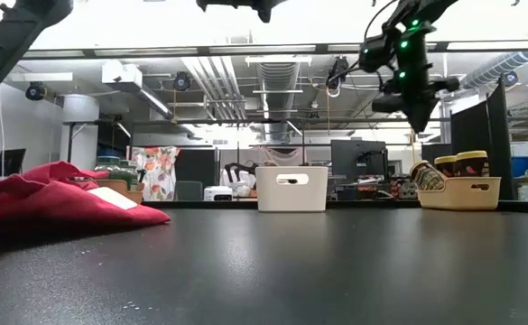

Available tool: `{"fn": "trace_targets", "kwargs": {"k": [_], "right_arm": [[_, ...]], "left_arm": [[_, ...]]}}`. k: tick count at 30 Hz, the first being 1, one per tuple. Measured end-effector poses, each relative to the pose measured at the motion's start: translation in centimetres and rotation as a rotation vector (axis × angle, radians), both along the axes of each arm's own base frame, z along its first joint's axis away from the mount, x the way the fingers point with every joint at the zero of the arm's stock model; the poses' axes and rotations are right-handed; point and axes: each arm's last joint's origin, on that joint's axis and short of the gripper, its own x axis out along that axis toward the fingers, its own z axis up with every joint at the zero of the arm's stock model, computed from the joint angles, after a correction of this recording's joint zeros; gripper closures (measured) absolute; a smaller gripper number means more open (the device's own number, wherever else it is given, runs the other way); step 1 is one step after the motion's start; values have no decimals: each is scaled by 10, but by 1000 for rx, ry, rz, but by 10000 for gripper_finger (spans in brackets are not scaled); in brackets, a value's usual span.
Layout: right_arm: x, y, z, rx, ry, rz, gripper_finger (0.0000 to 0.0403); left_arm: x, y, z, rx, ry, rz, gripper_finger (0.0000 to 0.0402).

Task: Sort spices by type
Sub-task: Put the yellow seasoning bottle into the yellow bin

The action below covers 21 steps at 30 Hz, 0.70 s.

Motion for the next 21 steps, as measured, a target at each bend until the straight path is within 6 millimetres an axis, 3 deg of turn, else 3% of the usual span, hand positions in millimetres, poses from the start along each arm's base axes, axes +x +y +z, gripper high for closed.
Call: {"fn": "trace_targets", "kwargs": {"k": [5,11,16,21], "right_arm": [[9,-22,-10,51,28,36,283],[3,-46,-21,128,5,33,164],[-7,-68,-32,212,-107,37,90],[-12,-77,-46,255,-80,28,51]], "left_arm": [[-27,-7,26,31,-39,37,402],[-58,-23,54,52,-75,53,402],[-69,-32,59,42,-56,52,402],[-74,-35,60,27,-33,51,402]]}}
